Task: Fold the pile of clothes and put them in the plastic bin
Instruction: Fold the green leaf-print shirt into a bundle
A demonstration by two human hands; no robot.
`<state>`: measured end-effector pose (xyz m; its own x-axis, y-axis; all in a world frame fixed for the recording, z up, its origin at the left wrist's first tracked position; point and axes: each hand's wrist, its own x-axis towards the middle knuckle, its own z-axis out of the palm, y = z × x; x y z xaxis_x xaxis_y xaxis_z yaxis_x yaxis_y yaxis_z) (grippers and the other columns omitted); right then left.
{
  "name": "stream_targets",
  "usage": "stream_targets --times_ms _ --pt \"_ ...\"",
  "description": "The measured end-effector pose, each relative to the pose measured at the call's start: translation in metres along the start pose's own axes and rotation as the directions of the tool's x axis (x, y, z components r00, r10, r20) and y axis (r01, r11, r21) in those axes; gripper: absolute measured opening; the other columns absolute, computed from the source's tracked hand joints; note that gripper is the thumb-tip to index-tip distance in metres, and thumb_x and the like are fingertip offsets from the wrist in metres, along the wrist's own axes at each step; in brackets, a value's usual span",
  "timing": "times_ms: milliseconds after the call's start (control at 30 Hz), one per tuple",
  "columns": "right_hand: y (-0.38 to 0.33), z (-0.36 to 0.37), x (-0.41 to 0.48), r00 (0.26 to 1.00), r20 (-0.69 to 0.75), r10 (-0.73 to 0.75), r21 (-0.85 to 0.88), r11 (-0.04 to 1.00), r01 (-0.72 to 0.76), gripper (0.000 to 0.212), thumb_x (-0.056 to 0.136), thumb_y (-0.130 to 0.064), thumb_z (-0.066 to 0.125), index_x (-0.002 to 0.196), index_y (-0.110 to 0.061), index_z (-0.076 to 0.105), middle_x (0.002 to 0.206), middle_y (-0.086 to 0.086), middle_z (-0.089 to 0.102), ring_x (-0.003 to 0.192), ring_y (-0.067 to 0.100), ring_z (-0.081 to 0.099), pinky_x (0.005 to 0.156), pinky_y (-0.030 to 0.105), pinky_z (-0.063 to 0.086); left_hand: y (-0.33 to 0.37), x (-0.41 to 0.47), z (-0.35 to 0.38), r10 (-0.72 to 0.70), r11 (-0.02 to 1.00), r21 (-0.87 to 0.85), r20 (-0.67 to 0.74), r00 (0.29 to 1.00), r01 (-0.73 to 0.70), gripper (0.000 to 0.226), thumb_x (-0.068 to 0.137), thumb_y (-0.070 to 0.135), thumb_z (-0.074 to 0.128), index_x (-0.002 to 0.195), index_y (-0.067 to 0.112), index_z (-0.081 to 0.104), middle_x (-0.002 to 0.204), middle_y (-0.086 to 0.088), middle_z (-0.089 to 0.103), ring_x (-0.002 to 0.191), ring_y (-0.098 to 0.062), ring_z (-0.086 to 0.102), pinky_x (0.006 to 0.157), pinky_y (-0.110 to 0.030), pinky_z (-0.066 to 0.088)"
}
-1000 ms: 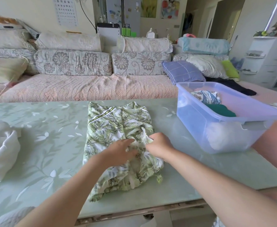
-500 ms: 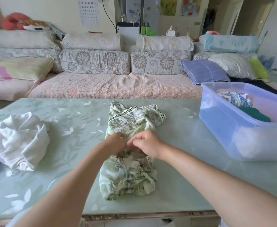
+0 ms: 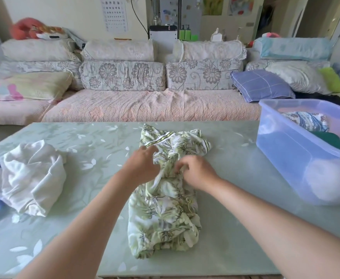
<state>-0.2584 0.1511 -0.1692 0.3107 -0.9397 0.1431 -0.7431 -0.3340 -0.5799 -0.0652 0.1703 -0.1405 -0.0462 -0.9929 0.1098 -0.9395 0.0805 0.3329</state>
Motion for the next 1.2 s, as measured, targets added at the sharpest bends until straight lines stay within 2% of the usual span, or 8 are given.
stream_targets --times_ms 133,267,467,667,800,900,1067,1200 --pt "0.029 -0.025 0.029 0.962 -0.265 0.07 -0.076 0.993 -0.093 0.037 0.082 -0.001 0.052 0.102 -0.029 0.067 0.101 -0.011 0.061 0.086 0.014 0.057 0.07 0.027 0.039 0.037 0.028 0.017 0.334 0.941 -0.026 -0.116 0.936 -0.338 0.043 0.094 0.014 0.053 0.135 0.025 0.054 0.14 0.004 0.049 0.131 -0.017 0.042 0.11 -0.036 0.037" --pt "0.078 -0.03 0.044 0.996 -0.055 0.077 -0.297 0.951 -0.09 0.054 0.086 -0.003 0.053 0.133 -0.029 0.054 0.143 -0.005 0.047 0.125 0.022 0.052 0.092 0.033 0.045 0.065 0.056 0.038 0.434 0.895 0.094 0.037 0.9 -0.435 0.041 0.095 0.019 0.049 0.135 0.02 0.054 0.142 0.004 0.049 0.132 -0.019 0.044 0.112 -0.045 0.035" --pt "0.101 -0.029 0.074 0.997 0.074 0.027 -0.493 0.87 0.013 0.08 0.086 -0.001 0.049 0.157 -0.03 0.025 0.166 -0.002 0.016 0.144 0.028 0.035 0.112 0.042 0.035 0.072 0.09 0.057 0.225 0.893 0.312 0.314 0.923 -0.324 0.08 0.092 0.056 0.046 0.156 0.017 0.017 0.162 0.0 0.015 0.15 -0.023 0.011 0.116 -0.048 0.025" --pt "0.106 -0.014 0.101 0.989 -0.053 -0.136 -0.688 0.723 0.062 0.063 0.084 -0.002 0.054 0.14 -0.031 0.046 0.138 -0.003 0.051 0.122 0.026 0.051 0.093 0.036 0.042 0.041 0.107 0.051 0.046 0.979 0.161 0.412 0.91 -0.122 0.057 0.097 0.017 0.038 0.153 0.02 0.027 0.154 -0.007 0.035 0.127 -0.028 0.051 0.09 -0.035 0.05" --pt "0.106 -0.005 0.12 0.991 -0.074 -0.111 -0.65 0.759 0.036 0.04 0.087 -0.005 0.055 0.121 -0.026 0.058 0.119 -0.002 0.058 0.099 0.029 0.066 0.07 0.031 0.043 0.033 0.119 0.043 -0.034 0.995 0.096 0.431 0.902 -0.009 0.039 0.102 0.016 0.035 0.137 0.013 0.051 0.13 -0.011 0.053 0.114 -0.025 0.055 0.097 -0.034 0.045" --pt "0.1 -0.007 0.136 0.98 -0.177 -0.092 -0.528 0.849 -0.016 0.022 0.085 -0.005 0.053 0.097 -0.017 0.067 0.099 0.005 0.067 0.09 0.032 0.067 0.065 0.032 0.046 0.036 0.129 0.032 -0.023 0.987 0.151 0.437 0.899 -0.048 0.021 0.1 0.024 0.041 0.103 0.013 0.058 0.097 -0.001 0.052 0.082 -0.016 0.048 0.074 -0.026 0.042" --pt "0.072 -0.023 0.167 0.911 -0.372 -0.177 -0.194 0.975 0.111 0.021 0.087 -0.008 0.057 0.1 -0.014 0.072 0.103 0.007 0.068 0.091 0.031 0.063 0.065 0.031 0.041 0.051 0.144 0.023 0.016 0.996 -0.084 0.178 0.984 0.0 0.075 0.078 0.064 0.065 0.137 0.019 0.048 0.13 -0.006 0.058 0.113 -0.024 0.057 0.084 -0.029 0.045" --pt "0.059 -0.03 0.181 0.897 -0.353 -0.268 -0.013 0.96 0.281 0.038 0.086 0.004 0.056 0.116 -0.013 0.072 0.119 0.005 0.066 0.11 0.021 0.061 0.093 0.026 0.046 0.028 0.169 0.03 -0.104 0.958 -0.265 0.033 0.994 0.109 0.08 0.08 0.032 0.075 0.148 0.021 0.034 0.128 -0.004 0.059 0.097 -0.019 0.06 0.069 -0.027 0.051"
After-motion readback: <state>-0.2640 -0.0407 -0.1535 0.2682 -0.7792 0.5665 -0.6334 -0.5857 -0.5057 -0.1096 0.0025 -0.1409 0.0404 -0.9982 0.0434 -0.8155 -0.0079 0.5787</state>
